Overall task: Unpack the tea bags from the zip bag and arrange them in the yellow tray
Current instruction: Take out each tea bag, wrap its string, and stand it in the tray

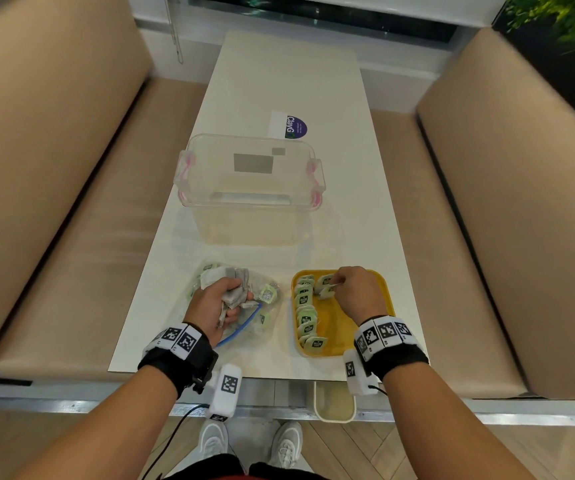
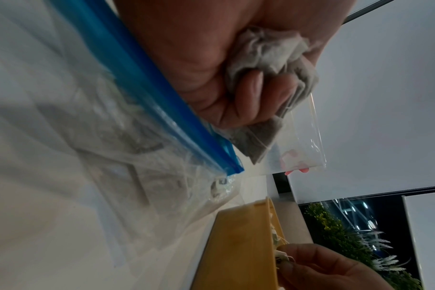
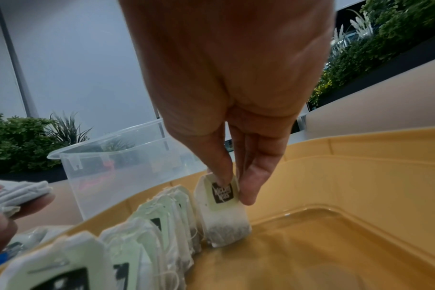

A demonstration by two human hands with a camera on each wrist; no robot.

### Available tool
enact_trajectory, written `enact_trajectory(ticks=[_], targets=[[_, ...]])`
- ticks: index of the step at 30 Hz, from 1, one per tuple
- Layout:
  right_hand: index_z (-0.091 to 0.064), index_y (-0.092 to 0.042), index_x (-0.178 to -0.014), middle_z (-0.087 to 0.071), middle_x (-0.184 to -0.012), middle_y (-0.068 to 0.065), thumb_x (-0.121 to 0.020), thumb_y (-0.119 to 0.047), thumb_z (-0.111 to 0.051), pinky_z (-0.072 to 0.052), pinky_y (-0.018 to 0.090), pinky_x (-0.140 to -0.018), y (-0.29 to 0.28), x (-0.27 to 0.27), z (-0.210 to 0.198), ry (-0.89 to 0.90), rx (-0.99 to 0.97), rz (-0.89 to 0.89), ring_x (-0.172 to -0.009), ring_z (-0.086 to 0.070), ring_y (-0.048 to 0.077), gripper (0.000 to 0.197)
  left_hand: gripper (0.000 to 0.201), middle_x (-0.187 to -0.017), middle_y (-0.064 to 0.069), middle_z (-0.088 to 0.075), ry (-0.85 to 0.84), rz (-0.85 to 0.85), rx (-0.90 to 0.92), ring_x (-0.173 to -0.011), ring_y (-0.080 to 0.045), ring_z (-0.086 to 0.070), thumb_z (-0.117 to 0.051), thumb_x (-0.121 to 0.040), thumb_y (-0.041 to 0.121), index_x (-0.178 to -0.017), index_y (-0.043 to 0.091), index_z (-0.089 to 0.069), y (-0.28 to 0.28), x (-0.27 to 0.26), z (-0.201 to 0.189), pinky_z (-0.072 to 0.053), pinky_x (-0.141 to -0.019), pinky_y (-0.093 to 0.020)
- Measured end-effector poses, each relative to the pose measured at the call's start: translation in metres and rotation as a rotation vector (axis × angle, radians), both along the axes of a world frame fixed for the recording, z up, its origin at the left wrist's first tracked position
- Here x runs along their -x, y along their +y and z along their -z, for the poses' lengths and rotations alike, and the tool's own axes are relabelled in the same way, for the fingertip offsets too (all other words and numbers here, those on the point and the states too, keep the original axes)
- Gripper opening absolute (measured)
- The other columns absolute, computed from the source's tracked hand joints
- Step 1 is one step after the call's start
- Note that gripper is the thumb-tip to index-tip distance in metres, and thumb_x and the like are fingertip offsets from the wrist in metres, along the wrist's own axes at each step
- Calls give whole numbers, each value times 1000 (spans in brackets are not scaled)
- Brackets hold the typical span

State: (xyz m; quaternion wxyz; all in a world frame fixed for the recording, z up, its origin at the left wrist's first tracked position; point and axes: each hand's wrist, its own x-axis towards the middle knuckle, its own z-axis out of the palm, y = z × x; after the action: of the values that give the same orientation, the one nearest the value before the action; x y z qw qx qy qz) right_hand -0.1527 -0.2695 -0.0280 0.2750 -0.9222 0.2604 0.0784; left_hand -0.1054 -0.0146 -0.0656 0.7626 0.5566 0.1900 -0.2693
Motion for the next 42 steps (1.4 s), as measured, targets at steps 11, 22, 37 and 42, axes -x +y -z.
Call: enact_trajectory(ticks=[11, 22, 37, 42], targets=[[-76, -10, -102, -71, -110, 11, -84, 6, -51, -49, 26, -83, 2, -5, 2, -16, 8, -56, -102, -64, 25, 34, 23, -78, -19, -69, -3, -2, -10, -39, -14, -31, -55, -94, 15, -78, 0, -61, -1, 2, -3, -23, -40, -19], [-67, -11, -96, -65, -97, 5, -85, -1, -59, -45, 25, -72, -4, -4, 4, -8, -8, 56, -86, -56, 19, 17, 23, -82, -20, -70, 6, -4, -19, -40, -13, -32, -56, -93, 15, -80, -2, -64, 0, 2, -3, -25, -39, -19], [-59, -13, -75, -65, -77, 7, -84, -11, -66, -52, 19, -50, -10, -8, 15, 272, -303, 175, -61, -62, 14, 12, 33, -74, -17, -70, -22, -14, -12, -39, -13, -32, -56, -94, 14, -63, 7, -65, -1, 4, -8, -25, -38, -18], [-61, -12, -84, -68, -90, 14, -85, -15, -67, -60, 28, -61, -8, -8, 18, 229, -416, 243, -73, -67, 23, 7, 33, -73, -17, -69, -13, -30, -7, -39, -14, -33, -56, -94, 13, -62, 8, -66, -1, 4, -8, -25, -38, -17]])
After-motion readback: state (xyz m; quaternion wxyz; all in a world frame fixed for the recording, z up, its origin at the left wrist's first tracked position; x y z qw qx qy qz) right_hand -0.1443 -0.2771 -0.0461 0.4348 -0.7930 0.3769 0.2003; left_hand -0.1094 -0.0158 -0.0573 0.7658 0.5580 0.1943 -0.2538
